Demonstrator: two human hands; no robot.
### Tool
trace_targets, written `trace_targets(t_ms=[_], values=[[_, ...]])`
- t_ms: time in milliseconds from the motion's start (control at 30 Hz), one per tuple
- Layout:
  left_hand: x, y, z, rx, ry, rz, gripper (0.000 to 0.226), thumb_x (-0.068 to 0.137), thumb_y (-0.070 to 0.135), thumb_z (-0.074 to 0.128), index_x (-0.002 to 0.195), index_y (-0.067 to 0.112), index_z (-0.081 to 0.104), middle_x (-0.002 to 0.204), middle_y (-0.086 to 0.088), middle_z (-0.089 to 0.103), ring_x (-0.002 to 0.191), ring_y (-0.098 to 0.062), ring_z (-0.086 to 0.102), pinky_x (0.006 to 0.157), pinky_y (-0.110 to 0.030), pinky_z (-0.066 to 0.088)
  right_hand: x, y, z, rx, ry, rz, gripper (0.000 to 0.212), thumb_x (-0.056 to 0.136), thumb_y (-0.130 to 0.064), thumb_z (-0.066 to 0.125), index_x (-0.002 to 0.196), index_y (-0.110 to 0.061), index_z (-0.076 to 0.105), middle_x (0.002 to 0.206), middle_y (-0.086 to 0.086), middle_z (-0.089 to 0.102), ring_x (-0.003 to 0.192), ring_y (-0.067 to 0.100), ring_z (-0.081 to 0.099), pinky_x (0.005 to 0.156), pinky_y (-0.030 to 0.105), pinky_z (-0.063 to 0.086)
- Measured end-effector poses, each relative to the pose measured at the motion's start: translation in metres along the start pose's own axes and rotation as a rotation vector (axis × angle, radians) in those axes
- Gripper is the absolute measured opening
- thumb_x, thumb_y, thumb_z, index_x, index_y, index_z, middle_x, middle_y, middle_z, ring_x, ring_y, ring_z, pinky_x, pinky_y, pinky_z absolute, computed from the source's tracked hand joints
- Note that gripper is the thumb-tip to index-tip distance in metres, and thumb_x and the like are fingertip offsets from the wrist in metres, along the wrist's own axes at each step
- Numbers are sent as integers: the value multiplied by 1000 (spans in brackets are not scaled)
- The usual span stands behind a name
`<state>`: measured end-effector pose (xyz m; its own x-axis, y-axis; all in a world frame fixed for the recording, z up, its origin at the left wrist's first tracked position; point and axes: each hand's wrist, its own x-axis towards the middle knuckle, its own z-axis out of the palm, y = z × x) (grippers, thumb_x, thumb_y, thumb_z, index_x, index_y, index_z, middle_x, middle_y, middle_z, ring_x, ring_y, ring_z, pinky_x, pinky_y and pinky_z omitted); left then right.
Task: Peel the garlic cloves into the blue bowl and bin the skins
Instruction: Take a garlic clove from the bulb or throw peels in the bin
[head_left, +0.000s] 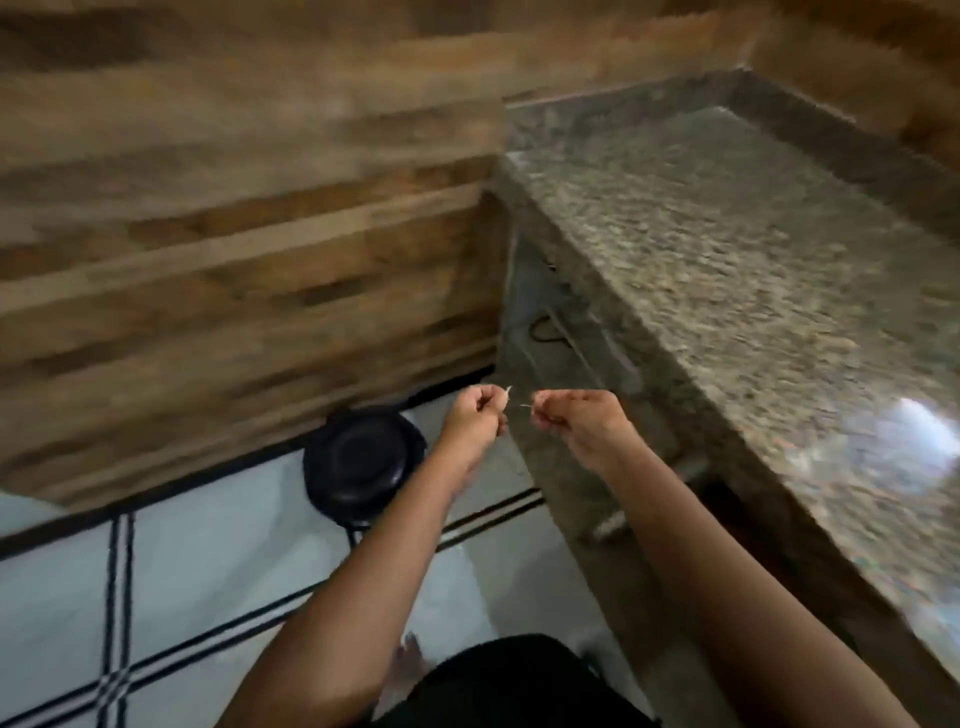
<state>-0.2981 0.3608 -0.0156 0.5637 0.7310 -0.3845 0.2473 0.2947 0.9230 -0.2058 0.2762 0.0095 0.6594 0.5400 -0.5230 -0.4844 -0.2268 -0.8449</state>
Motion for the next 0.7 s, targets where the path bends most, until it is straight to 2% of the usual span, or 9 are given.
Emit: trace_targets(t_ms=[100, 167, 233, 300, 433, 533, 600, 633, 700], values=[[25, -2, -70, -40, 89, -40, 26, 97, 12, 48, 73, 18, 51, 65, 0, 46, 59, -11, 43, 66, -28, 39, 20, 7, 82, -39, -58, 39, 23, 86, 11, 56, 107, 21, 55, 72, 13, 57, 65, 18, 56, 51, 16, 53], [38, -4, -109, -100, 154, -89, 26, 98, 9, 45, 73, 16, 51, 66, 0, 45, 60, -10, 41, 62, -25, 37, 31, 13, 127, -78, -90, 56, 20, 86, 10, 57, 103, 18, 58, 72, 11, 57, 66, 18, 56, 57, 20, 54], [49, -5, -140, -149, 194, -131, 26, 99, 7, 43, 75, 15, 51, 69, 0, 44, 61, -9, 40, 59, -20, 36, 41, 16, 163, -122, -141, 77, 7, 85, 9, 58, 90, 13, 62, 72, 10, 58, 66, 17, 56, 63, 22, 53], [62, -8, -167, -171, 239, -153, 25, 99, 7, 43, 76, 15, 52, 71, 1, 44, 61, -7, 41, 57, -17, 38, 55, 21, 193, -148, -187, 91, 13, 85, 10, 58, 74, 3, 60, 71, 10, 57, 66, 16, 57, 59, 20, 53], [92, -19, -208, -207, 332, -212, 26, 98, 6, 43, 75, 14, 54, 72, 0, 46, 62, -7, 42, 56, -17, 39, 91, 39, 238, -225, -211, 149, 9, 83, 10, 60, 79, 2, 60, 74, 10, 58, 68, 17, 58, 58, 22, 54], [119, -29, -223, -208, 330, -290, 24, 98, 7, 44, 78, 14, 56, 73, -2, 48, 64, -9, 44, 58, -18, 41, 120, 56, 258, -245, -201, 239, 12, 83, 10, 60, 76, 0, 59, 76, 12, 58, 69, 17, 58, 72, 30, 54], [139, -42, -227, -194, 335, -363, 25, 98, 5, 44, 76, 13, 54, 71, -3, 48, 63, -10, 45, 58, -18, 41, 141, 69, 266, -298, -171, 309, 6, 83, 8, 61, 88, 5, 62, 80, 14, 60, 69, 18, 59, 76, 31, 53], [148, -51, -228, -186, 330, -397, 27, 98, 4, 44, 74, 13, 53, 69, -3, 47, 61, -10, 44, 56, -18, 40, 153, 78, 270, -315, -158, 338, 9, 83, 8, 61, 92, 7, 63, 82, 16, 60, 69, 19, 59, 76, 34, 54], [164, -71, -227, -158, 291, -475, 28, 97, 3, 42, 71, 11, 50, 64, -5, 43, 55, -12, 40, 52, -19, 37, 176, 96, 276, -357, -140, 378, 6, 81, 11, 59, 77, 7, 61, 76, 18, 55, 68, 23, 55, 86, 49, 53]])
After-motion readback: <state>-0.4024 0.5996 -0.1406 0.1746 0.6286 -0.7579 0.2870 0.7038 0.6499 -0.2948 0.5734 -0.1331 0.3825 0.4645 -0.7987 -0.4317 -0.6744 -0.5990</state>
